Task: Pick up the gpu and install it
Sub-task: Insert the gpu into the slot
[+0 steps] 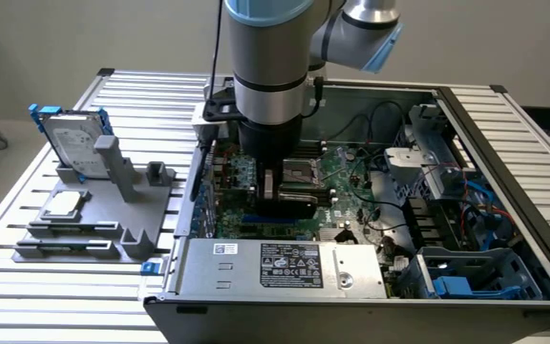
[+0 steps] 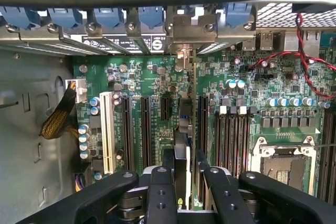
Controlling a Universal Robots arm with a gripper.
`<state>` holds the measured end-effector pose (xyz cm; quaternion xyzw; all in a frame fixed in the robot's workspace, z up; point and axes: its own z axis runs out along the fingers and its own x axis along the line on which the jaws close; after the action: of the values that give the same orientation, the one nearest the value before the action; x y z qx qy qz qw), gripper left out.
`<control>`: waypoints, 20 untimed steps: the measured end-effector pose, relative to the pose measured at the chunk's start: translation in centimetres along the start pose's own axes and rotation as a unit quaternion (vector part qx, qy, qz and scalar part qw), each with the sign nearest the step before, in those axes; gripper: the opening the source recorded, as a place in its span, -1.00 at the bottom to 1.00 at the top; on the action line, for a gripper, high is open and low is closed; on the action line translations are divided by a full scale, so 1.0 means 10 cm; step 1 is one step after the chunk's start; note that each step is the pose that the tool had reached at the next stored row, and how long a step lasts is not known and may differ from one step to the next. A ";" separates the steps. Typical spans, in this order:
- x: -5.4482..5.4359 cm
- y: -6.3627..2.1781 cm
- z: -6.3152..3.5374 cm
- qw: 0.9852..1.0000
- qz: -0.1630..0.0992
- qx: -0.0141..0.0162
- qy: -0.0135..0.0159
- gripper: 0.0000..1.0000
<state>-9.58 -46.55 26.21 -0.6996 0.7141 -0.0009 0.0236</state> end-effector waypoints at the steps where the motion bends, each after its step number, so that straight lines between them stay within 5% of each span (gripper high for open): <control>1: 0.00 0.000 0.002 1.000 0.000 0.000 0.000 -0.47; 13: 0.00 0.002 0.028 1.000 -0.004 -0.001 0.004 -0.47; 20: 0.00 0.001 0.048 1.000 -0.004 -0.007 0.004 -0.47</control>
<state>-9.57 -46.55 25.73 -0.7025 0.7115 0.0014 0.0156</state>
